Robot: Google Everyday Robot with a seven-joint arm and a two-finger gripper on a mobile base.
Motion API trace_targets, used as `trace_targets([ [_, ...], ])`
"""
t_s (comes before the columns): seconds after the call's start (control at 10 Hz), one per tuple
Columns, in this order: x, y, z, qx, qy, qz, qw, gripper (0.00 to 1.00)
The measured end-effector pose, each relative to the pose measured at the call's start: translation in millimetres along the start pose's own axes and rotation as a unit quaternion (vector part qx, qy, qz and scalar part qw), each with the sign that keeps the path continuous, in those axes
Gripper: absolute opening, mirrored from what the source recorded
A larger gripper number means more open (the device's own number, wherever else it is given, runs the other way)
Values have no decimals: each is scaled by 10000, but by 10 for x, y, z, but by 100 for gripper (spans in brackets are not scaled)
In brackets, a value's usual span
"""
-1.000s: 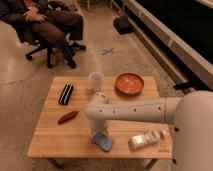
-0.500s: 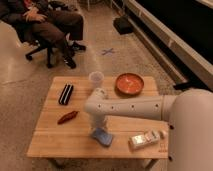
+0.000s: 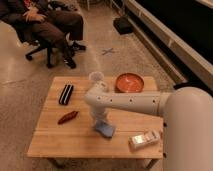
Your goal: Wipe the white sponge on the table
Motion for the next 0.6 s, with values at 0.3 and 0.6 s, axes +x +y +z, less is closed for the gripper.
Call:
trace_targets([
  [0.3,73,6,-4,27,47,-59,10000,5],
  [0.6,192,74,-55,35,124,-112,9999,5],
])
